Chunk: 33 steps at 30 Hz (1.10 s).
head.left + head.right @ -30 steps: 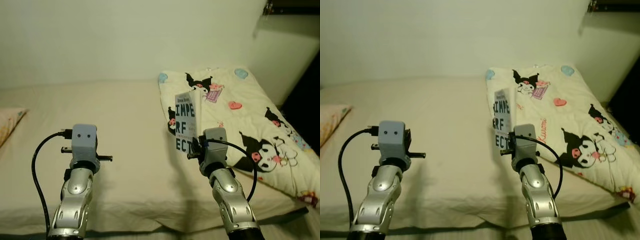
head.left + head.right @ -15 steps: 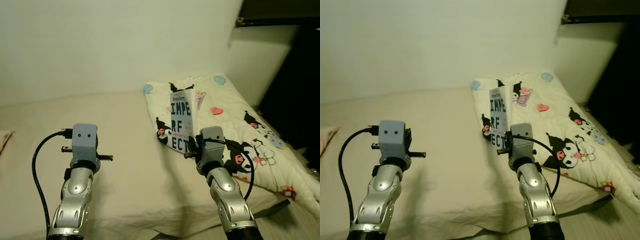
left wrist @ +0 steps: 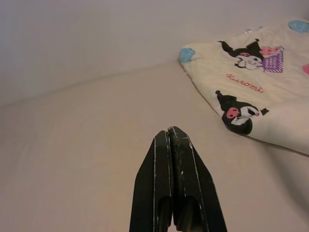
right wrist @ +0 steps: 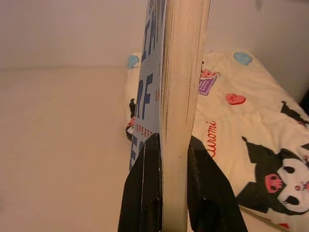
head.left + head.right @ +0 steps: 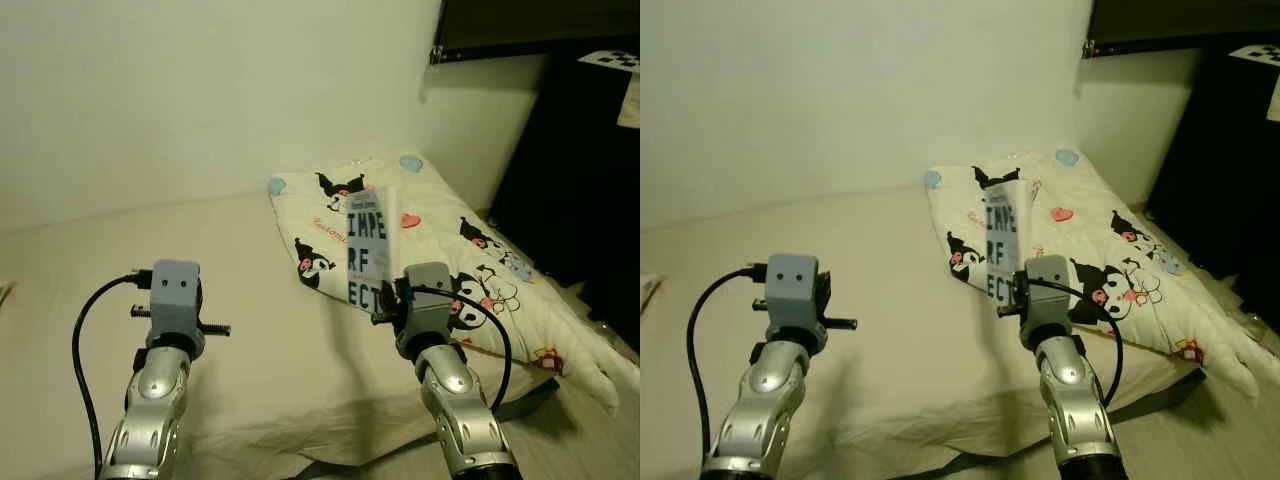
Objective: Clean up the room
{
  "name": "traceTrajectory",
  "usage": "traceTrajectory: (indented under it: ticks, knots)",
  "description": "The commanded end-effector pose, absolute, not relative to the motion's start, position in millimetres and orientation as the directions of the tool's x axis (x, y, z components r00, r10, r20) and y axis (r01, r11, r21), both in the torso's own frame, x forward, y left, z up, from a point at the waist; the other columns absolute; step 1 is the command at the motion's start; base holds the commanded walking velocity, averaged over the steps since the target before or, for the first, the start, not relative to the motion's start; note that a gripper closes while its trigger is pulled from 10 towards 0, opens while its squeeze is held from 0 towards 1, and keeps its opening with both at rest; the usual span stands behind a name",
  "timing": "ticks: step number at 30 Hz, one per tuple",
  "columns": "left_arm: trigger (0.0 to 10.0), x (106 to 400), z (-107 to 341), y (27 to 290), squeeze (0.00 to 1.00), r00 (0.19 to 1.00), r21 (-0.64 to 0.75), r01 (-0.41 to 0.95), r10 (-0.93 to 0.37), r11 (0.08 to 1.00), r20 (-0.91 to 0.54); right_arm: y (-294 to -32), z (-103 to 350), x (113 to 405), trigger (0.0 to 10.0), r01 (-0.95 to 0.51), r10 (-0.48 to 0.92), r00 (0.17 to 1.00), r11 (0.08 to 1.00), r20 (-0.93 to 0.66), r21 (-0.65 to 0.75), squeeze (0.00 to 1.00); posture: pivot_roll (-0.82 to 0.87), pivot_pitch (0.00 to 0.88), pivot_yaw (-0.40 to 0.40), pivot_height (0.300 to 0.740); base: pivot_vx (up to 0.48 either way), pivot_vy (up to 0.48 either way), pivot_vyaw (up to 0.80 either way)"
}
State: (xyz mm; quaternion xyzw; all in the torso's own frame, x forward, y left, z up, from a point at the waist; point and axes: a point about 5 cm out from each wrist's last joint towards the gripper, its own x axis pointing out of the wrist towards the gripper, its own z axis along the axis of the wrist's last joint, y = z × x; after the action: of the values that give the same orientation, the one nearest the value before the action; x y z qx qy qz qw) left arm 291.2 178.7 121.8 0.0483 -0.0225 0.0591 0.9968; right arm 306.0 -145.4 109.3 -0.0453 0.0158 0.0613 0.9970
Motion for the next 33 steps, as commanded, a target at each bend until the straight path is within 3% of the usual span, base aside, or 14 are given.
traceTrajectory:
  ticks: [1, 7, 11, 15, 21, 26, 33]
  knots:
    - [10.0, 290, 114, 178, 0.00, 0.993, 0.070, -0.118, 0.117, 0.991, 0.015, -144, 110, 306, 10.0, -0.127, 0.125, 0.992, 0.987, -0.017, -0.095, 0.00, -0.10, 0.078, -0.014, 0.740, 0.000, 0.000, 0.00]
    - [10.0, 292, 112, 173, 0.00, 0.992, 0.021, -0.123, 0.123, 0.992, -0.007, -146, 103, 307, 10.0, -0.121, 0.117, 0.992, 0.989, -0.045, -0.085, 0.00, -0.09, 0.061, -0.021, 0.740, 0.000, 0.000, 0.00]
    - [10.0, 293, 105, 174, 0.00, 0.989, -0.039, -0.127, 0.124, 0.991, -0.075, -133, 101, 309, 10.0, -0.155, 0.153, 0.987, 0.986, -0.043, -0.059, 0.00, -0.07, 0.052, -0.029, 0.740, 0.000, 0.000, 0.00]
    - [10.0, 297, 107, 173, 0.00, 0.992, 0.026, -0.113, 0.114, 0.993, -0.062, -132, 101, 311, 10.0, -0.157, 0.156, 0.987, 0.986, -0.037, -0.053, 0.00, -0.07, 0.058, -0.034, 0.740, 0.000, 0.000, 0.00]
    - [10.0, 305, 112, 159, 0.00, 0.998, 0.080, -0.053, 0.056, 0.995, -0.030, -152, 100, 310, 10.0, -0.087, 0.087, 0.994, 0.996, -0.061, 0.006, 0.00, -0.10, 0.080, -0.021, 0.740, 0.000, 0.000, 0.00]
    - [10.0, 292, 100, 184, 0.00, 0.980, 0.085, -0.184, 0.189, 0.979, -0.057, -150, 103, 312, 10.0, -0.122, 0.120, 0.990, 0.992, -0.075, -0.019, 0.00, -0.10, 0.093, -0.032, 0.740, 0.000, 0.000, 0.00]
    - [10.0, 279, 100, 196, 0.00, 0.971, 0.110, -0.222, 0.229, 0.969, -0.061, -135, 99, 315, 10.0, -0.161, 0.159, 0.982, 0.987, -0.099, -0.012, 0.00, -0.07, 0.097, -0.007, 0.740, 0.000, 0.000, 0.00]
